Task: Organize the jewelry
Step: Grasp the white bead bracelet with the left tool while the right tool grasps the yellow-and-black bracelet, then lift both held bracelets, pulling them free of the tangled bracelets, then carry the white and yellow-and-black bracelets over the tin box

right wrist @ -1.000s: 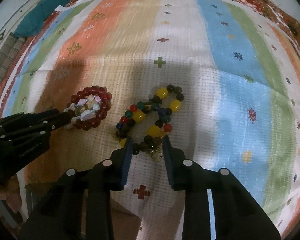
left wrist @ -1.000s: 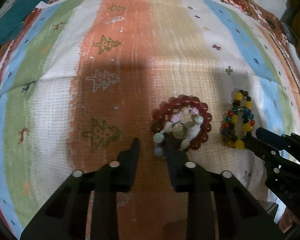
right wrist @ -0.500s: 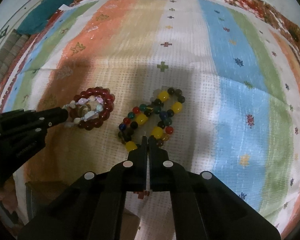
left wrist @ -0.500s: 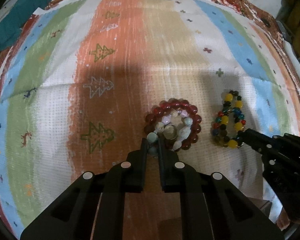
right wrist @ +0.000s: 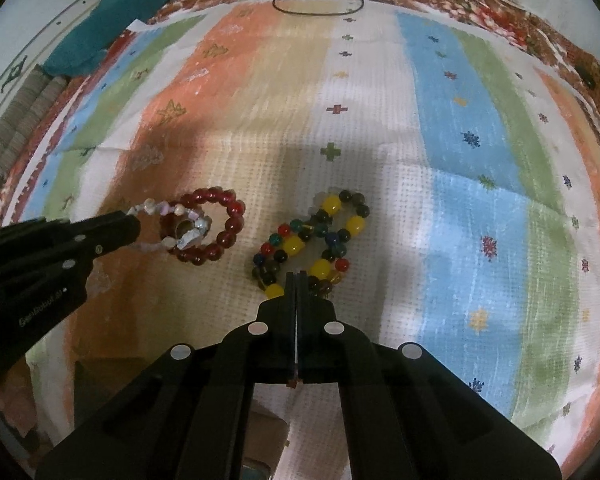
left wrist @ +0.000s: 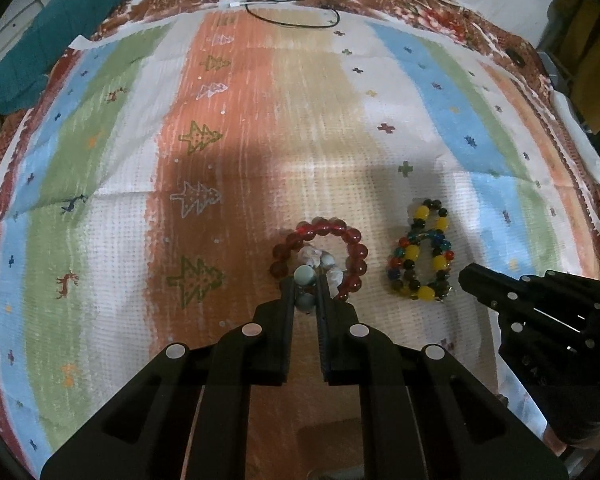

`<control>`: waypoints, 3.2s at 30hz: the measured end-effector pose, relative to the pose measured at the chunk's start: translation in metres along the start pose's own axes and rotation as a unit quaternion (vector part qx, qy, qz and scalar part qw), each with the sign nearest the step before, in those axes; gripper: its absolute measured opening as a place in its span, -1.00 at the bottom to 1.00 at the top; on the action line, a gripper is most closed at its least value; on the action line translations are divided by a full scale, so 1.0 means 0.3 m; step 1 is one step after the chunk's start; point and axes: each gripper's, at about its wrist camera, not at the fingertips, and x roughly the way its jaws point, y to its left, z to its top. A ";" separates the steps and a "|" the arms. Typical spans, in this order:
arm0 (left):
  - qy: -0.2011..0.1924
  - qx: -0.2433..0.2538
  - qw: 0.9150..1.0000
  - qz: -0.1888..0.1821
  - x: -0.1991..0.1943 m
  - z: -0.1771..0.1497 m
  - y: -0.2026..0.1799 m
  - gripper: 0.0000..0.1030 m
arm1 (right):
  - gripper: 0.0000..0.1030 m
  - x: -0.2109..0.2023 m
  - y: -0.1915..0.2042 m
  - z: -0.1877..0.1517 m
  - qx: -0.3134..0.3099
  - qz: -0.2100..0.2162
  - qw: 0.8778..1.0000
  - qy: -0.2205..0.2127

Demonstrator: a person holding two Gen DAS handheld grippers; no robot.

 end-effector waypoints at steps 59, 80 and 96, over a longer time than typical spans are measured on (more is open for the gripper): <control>-0.029 0.012 1.000 0.000 -0.099 -0.012 -0.026 -0.81 | -0.77 -0.073 -0.003 -0.017 -0.012 -0.024 0.999 -0.030; -0.067 0.035 0.997 -0.009 -0.259 -0.088 -0.097 -0.81 | -0.77 -0.260 0.012 -0.076 -0.011 -0.009 0.996 -0.087; -0.102 0.037 0.994 -0.019 -0.382 -0.163 -0.116 -0.81 | -0.77 -0.381 0.042 -0.143 -0.020 -0.013 0.990 -0.140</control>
